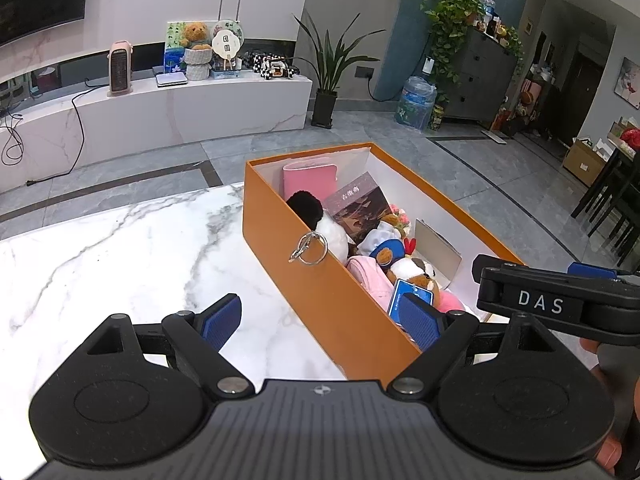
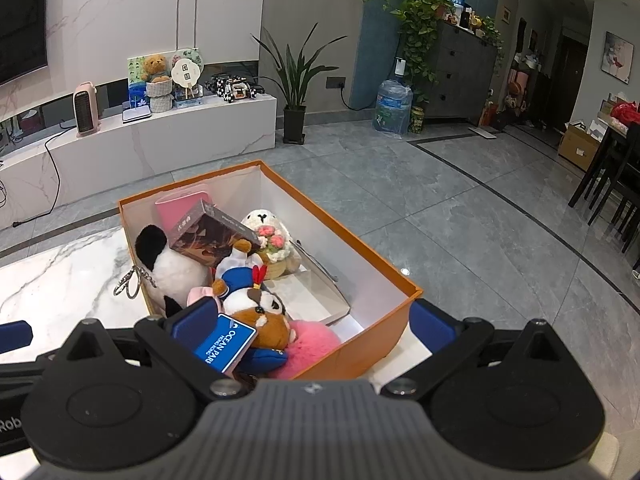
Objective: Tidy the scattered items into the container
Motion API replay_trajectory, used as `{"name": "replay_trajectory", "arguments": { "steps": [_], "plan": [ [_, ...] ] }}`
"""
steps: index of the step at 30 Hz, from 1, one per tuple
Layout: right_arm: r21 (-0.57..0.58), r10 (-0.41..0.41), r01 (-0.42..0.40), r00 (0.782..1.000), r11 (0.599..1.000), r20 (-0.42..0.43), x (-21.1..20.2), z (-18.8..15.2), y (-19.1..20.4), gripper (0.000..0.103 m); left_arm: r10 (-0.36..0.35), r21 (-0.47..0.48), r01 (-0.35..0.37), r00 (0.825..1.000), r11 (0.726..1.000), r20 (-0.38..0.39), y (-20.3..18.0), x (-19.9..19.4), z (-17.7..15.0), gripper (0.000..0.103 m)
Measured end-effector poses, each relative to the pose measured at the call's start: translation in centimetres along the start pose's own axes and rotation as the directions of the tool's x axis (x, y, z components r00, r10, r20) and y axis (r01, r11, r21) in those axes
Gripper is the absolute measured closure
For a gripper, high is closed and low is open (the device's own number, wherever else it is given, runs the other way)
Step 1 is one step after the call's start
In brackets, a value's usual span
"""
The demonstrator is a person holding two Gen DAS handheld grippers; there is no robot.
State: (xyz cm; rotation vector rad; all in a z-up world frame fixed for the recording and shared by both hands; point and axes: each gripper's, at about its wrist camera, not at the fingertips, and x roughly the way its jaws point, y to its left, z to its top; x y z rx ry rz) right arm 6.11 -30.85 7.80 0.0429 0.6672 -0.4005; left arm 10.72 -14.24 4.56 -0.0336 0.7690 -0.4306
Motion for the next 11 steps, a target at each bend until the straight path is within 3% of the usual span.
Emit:
{"name": "replay_trajectory", "arguments": {
  "steps": [11],
  "plan": [
    [-0.001, 0.001, -0.001, 1.000, 1.000, 0.001, -0.06, 0.00, 0.08, 0.001, 0.002, -0.005, -0.002, 1.000, 1.000, -0.001, -0.05, -0.03, -0.04, 0.002]
  ]
}}
